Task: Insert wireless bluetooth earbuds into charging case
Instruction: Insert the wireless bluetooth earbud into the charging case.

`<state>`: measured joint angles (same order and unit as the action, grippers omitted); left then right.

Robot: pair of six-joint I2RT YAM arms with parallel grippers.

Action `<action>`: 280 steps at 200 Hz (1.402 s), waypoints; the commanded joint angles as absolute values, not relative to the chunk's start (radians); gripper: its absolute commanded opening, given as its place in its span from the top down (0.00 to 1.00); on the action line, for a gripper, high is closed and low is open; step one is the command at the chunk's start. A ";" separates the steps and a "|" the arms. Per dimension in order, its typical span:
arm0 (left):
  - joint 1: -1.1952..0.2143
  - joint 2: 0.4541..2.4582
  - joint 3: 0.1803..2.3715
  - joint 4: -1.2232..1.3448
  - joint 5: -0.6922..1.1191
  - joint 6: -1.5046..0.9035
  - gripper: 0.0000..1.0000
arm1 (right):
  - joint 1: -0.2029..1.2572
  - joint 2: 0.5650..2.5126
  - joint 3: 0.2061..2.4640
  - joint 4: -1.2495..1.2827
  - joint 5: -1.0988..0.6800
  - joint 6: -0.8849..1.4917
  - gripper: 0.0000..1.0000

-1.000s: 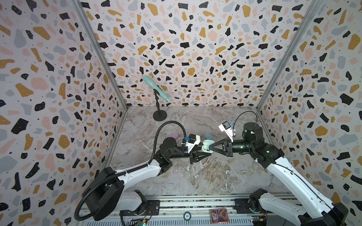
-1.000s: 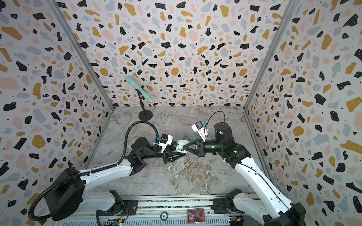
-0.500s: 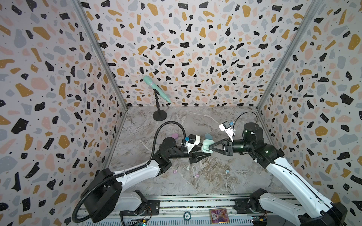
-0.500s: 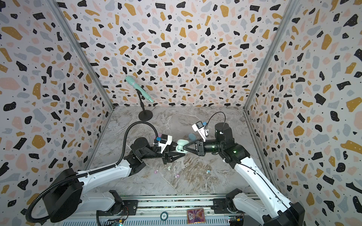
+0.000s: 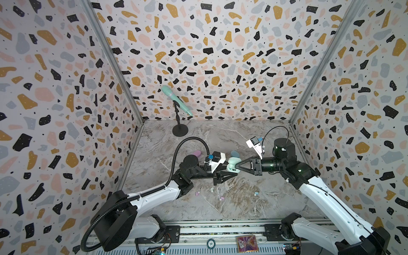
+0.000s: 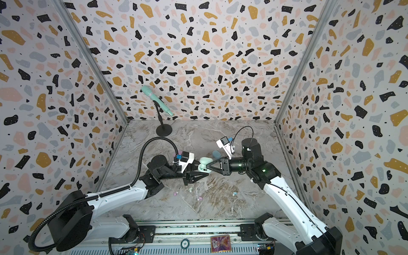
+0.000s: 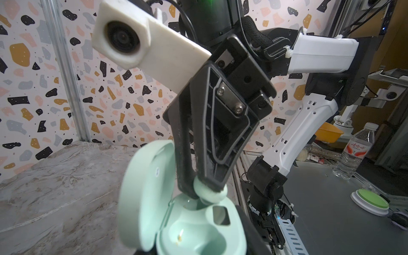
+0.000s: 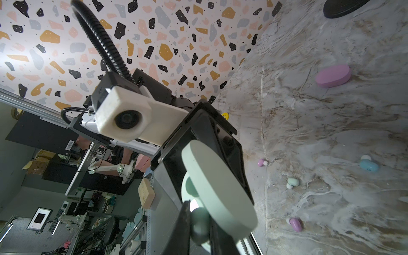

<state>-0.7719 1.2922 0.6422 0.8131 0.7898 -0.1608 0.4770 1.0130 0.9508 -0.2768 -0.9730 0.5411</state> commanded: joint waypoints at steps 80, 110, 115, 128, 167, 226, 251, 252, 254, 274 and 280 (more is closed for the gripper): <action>-0.802 1.254 0.650 0.916 0.851 -0.132 0.68 | 0.484 1.035 1.000 -0.334 -0.854 0.541 0.79; -0.803 1.251 0.649 0.913 0.852 -0.132 0.68 | 0.493 1.037 1.017 -0.348 -0.825 0.543 0.73; -0.804 1.251 0.648 0.912 0.852 -0.132 0.68 | 0.494 1.039 1.020 -0.353 -0.819 0.543 0.72; -0.805 1.251 0.646 0.912 0.851 -0.132 0.68 | 0.503 1.040 1.028 -0.360 -0.803 0.542 0.70; -0.810 1.250 0.640 0.912 0.850 -0.132 0.68 | 0.531 1.051 1.062 -0.396 -0.743 0.525 0.62; -0.810 1.250 0.623 0.913 0.832 -0.125 0.68 | 0.575 1.062 1.132 -0.487 -0.640 0.485 0.46; -0.810 1.248 0.618 0.924 0.825 -0.134 0.68 | 0.584 1.054 1.155 -0.522 -0.595 0.473 0.40; -0.810 1.249 0.616 0.924 0.825 -0.134 0.68 | 0.583 1.054 1.156 -0.522 -0.594 0.473 0.40; -0.810 1.248 0.616 0.925 0.825 -0.134 0.68 | 0.583 1.053 1.157 -0.522 -0.592 0.473 0.39; -0.809 1.246 0.612 0.929 0.818 -0.135 0.68 | 0.584 1.043 1.166 -0.530 -0.582 0.473 0.36; -0.810 1.247 0.610 0.927 0.818 -0.136 0.68 | 0.584 1.043 1.168 -0.529 -0.581 0.471 0.35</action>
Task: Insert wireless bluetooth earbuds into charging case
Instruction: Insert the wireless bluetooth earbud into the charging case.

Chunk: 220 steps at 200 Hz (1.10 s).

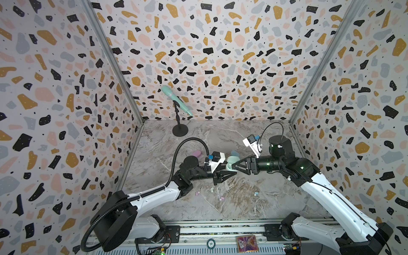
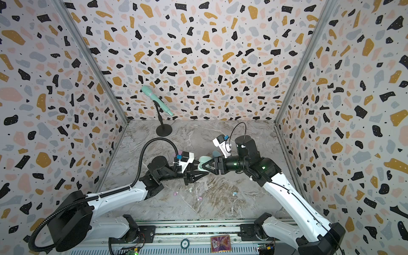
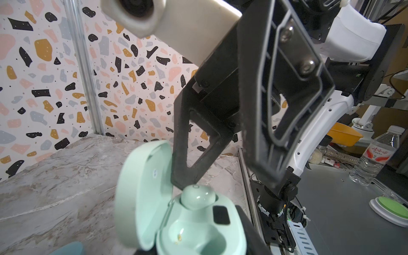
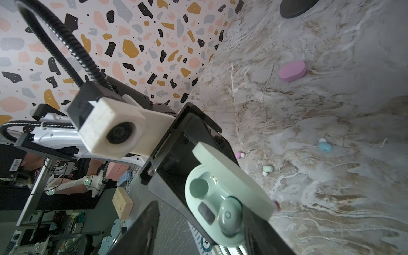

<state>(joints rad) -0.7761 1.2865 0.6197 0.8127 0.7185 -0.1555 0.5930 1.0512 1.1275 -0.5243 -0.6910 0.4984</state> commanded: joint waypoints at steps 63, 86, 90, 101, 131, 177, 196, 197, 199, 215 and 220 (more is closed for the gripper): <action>-0.733 1.247 0.560 0.993 0.777 -0.190 0.69 | 0.614 0.994 1.189 -0.556 -0.594 0.477 0.33; -0.684 1.237 0.542 0.997 0.747 -0.201 0.69 | 0.664 0.977 1.172 -0.547 -0.551 0.497 0.32; -0.675 1.235 0.539 0.996 0.742 -0.202 0.69 | 0.673 0.977 1.167 -0.546 -0.542 0.498 0.32; -0.650 1.229 0.534 0.996 0.731 -0.207 0.69 | 0.698 0.975 1.146 -0.538 -0.516 0.504 0.32; -0.596 1.216 0.532 0.993 0.726 -0.222 0.69 | 0.750 0.985 1.065 -0.477 -0.471 0.521 0.31; -0.591 1.186 0.524 0.933 0.751 -0.202 0.68 | 0.810 1.082 1.165 -0.534 -0.291 0.440 0.33; -0.591 1.177 0.516 0.936 0.760 -0.216 0.68 | 0.811 1.115 1.201 -0.529 -0.259 0.417 0.34; -0.591 1.177 0.516 0.937 0.761 -0.216 0.68 | 0.811 1.116 1.203 -0.529 -0.258 0.416 0.34; -0.591 1.176 0.514 0.936 0.762 -0.216 0.68 | 0.811 1.118 1.206 -0.526 -0.258 0.415 0.34; -0.591 1.165 0.509 0.930 0.765 -0.218 0.68 | 0.811 1.138 1.226 -0.516 -0.270 0.405 0.34; -0.591 1.162 0.507 0.925 0.765 -0.216 0.68 | 0.811 1.145 1.233 -0.517 -0.276 0.403 0.34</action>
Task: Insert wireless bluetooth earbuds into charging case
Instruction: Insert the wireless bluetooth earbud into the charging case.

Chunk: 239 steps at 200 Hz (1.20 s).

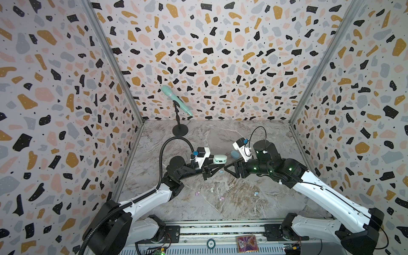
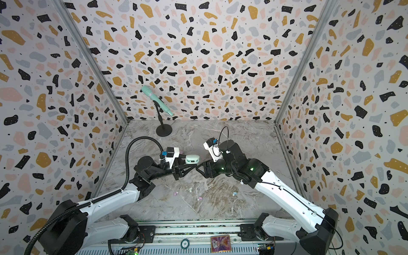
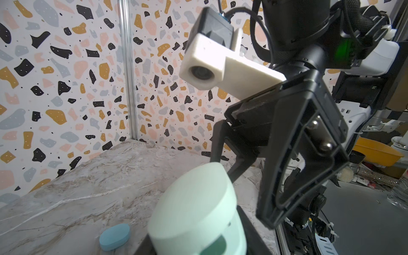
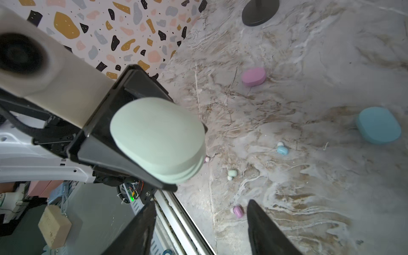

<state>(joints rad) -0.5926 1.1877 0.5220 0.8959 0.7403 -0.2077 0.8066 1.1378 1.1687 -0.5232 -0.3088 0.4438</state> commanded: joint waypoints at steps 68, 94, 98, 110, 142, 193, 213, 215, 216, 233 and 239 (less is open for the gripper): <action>-0.612 1.116 0.497 0.851 0.787 -0.170 0.68 | 0.809 1.207 1.313 -0.546 -0.244 0.396 0.34; -0.632 1.100 0.503 0.781 0.785 -0.129 0.68 | 0.790 1.220 1.337 -0.533 -0.261 0.402 0.35; -0.633 1.099 0.502 0.777 0.785 -0.127 0.68 | 0.787 1.223 1.340 -0.532 -0.263 0.402 0.35; -0.639 1.093 0.498 0.771 0.785 -0.123 0.68 | 0.781 1.234 1.352 -0.537 -0.272 0.404 0.34; -0.640 1.081 0.495 0.771 0.779 -0.126 0.68 | 0.779 1.262 1.367 -0.547 -0.295 0.399 0.34; -0.631 1.086 0.491 0.783 0.741 -0.147 0.68 | 0.779 1.252 1.367 -0.558 -0.342 0.388 0.32; -0.616 1.099 0.491 0.808 0.737 -0.181 0.67 | 0.781 1.237 1.361 -0.558 -0.375 0.391 0.28; -0.615 1.100 0.491 0.808 0.736 -0.183 0.67 | 0.781 1.234 1.361 -0.558 -0.378 0.391 0.27; -0.614 1.101 0.491 0.809 0.736 -0.184 0.67 | 0.781 1.234 1.361 -0.558 -0.380 0.391 0.27; -0.605 1.103 0.494 0.821 0.731 -0.200 0.67 | 0.782 1.215 1.345 -0.558 -0.399 0.399 0.24; -0.604 1.101 0.494 0.821 0.728 -0.204 0.67 | 0.782 1.206 1.338 -0.558 -0.403 0.404 0.24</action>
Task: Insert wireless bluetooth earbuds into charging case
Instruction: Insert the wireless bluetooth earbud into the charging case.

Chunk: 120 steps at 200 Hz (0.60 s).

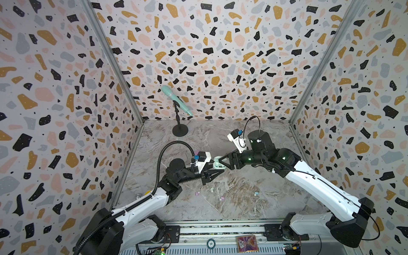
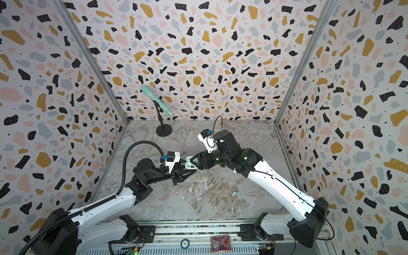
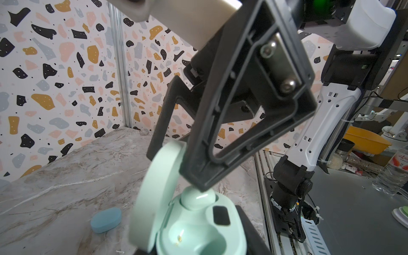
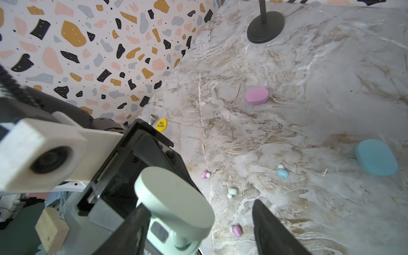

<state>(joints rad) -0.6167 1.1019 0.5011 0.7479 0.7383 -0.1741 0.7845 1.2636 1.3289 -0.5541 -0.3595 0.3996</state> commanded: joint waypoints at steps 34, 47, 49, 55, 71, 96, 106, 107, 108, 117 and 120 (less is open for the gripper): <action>-0.584 1.098 0.495 0.830 0.718 -0.231 0.67 | 0.782 1.158 1.298 -0.554 -0.416 0.420 0.21; -0.579 1.094 0.495 0.828 0.714 -0.239 0.67 | 0.782 1.141 1.278 -0.551 -0.413 0.423 0.20; -0.578 1.093 0.494 0.828 0.712 -0.239 0.67 | 0.782 1.139 1.274 -0.551 -0.413 0.424 0.20; -0.574 1.090 0.493 0.828 0.709 -0.243 0.67 | 0.781 1.129 1.261 -0.550 -0.410 0.426 0.20; -0.562 1.079 0.489 0.826 0.698 -0.250 0.67 | 0.779 1.106 1.204 -0.539 -0.395 0.430 0.19; -0.541 1.065 0.488 0.803 0.684 -0.237 0.67 | 0.755 1.071 1.068 -0.487 -0.383 0.440 0.19; -0.530 1.062 0.486 0.802 0.678 -0.236 0.67 | 0.750 1.064 1.013 -0.460 -0.375 0.440 0.19; -0.529 1.062 0.486 0.802 0.677 -0.236 0.67 | 0.750 1.064 1.006 -0.457 -0.374 0.440 0.19; -0.528 1.062 0.486 0.802 0.677 -0.237 0.67 | 0.750 1.064 1.001 -0.453 -0.373 0.440 0.19; -0.515 1.060 0.486 0.802 0.671 -0.236 0.67 | 0.751 1.066 0.955 -0.424 -0.361 0.440 0.19; -0.511 1.060 0.486 0.801 0.669 -0.237 0.67 | 0.752 1.067 0.939 -0.413 -0.361 0.439 0.19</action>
<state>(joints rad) -0.5377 1.0813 0.4992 0.7631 0.6895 -0.2325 0.7570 1.0767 1.0279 -0.4858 -0.3885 0.4301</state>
